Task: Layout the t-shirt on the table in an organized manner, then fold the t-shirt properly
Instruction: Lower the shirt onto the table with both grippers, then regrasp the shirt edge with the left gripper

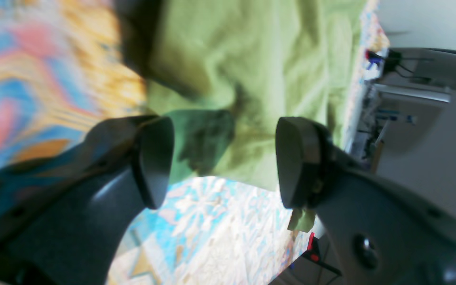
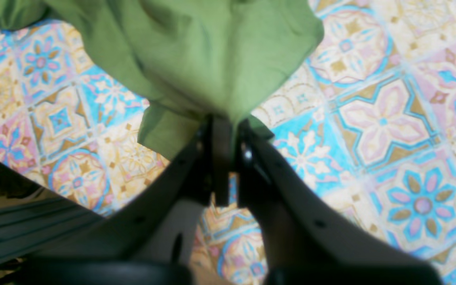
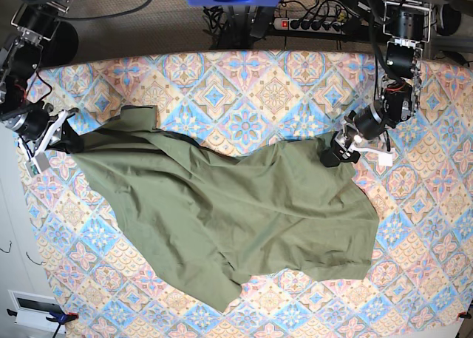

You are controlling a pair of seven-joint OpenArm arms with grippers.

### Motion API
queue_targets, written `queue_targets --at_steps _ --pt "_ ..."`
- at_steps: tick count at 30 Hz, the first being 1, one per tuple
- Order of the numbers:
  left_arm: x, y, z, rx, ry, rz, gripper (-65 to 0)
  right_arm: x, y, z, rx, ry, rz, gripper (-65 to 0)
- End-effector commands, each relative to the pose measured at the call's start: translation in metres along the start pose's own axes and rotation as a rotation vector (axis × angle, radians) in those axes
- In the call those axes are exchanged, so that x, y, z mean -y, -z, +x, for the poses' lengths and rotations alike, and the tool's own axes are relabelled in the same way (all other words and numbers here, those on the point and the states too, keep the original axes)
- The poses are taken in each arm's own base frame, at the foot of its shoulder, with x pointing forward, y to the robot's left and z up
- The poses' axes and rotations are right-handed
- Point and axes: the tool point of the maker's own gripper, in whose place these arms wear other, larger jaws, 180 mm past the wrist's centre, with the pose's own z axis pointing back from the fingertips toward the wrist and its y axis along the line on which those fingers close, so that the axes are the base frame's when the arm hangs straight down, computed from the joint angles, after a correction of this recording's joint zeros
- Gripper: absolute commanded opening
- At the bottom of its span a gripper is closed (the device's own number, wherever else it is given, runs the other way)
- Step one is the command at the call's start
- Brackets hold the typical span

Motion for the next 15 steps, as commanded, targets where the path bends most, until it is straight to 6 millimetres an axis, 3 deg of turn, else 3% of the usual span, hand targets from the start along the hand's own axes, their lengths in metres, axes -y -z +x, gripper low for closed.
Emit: queue_targets --at_steps 1,9,15 --pt "0.011 -0.004 0.013 0.023 0.023 -0.030 -27.3 0.004 -0.009 0.017 0.046 -0.036 -0.016 -64.5" --pt "-0.008 0.019 -0.019 -0.059 -0.030 0.013 -27.7 0.005 -0.009 0.017 0.044 -0.033 -0.016 -64.5" --pt "-0.003 0.029 -0.037 -0.105 -0.030 0.004 -30.8 0.005 -0.009 0.016 0.045 -0.031 -0.017 -64.5"
